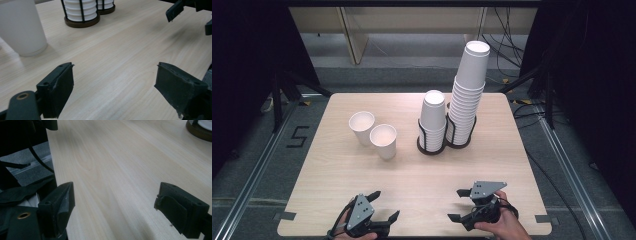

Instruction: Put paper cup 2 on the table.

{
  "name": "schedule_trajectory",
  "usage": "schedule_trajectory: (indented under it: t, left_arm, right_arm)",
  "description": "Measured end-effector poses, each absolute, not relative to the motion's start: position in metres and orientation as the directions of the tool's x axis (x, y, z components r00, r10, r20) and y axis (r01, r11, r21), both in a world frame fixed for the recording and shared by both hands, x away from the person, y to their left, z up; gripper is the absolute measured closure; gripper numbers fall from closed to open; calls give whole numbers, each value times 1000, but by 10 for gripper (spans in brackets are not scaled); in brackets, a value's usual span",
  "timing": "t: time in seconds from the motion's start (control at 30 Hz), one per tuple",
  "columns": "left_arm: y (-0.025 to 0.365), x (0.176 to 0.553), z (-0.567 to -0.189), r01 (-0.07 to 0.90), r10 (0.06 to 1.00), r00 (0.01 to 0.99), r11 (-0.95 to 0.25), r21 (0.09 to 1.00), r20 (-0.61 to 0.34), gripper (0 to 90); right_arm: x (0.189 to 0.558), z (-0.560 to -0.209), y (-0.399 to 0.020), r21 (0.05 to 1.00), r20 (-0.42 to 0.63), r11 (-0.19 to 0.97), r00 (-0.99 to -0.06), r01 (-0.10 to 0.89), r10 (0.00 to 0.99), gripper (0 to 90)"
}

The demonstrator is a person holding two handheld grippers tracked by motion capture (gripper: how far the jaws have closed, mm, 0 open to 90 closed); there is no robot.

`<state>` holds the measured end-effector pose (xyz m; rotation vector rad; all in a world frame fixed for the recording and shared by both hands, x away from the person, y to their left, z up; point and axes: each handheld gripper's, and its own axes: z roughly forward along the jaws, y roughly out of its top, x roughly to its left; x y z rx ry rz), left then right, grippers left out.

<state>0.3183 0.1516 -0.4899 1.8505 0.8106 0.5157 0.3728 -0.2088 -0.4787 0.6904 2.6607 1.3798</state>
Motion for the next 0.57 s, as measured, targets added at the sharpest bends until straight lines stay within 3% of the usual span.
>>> schedule_trajectory:
  t: [0.17,0.57]
  left_arm:
    - [148,319,-489,254,699,712,-337,907,61,145]
    - [149,324,-491,260,699,712,-344,902,61,145]
  right_arm:
    - [371,-481,-209,784,155,501,-896,368,416,157]
    - [372,-485,-208,770,146,517,-892,374,428,158]
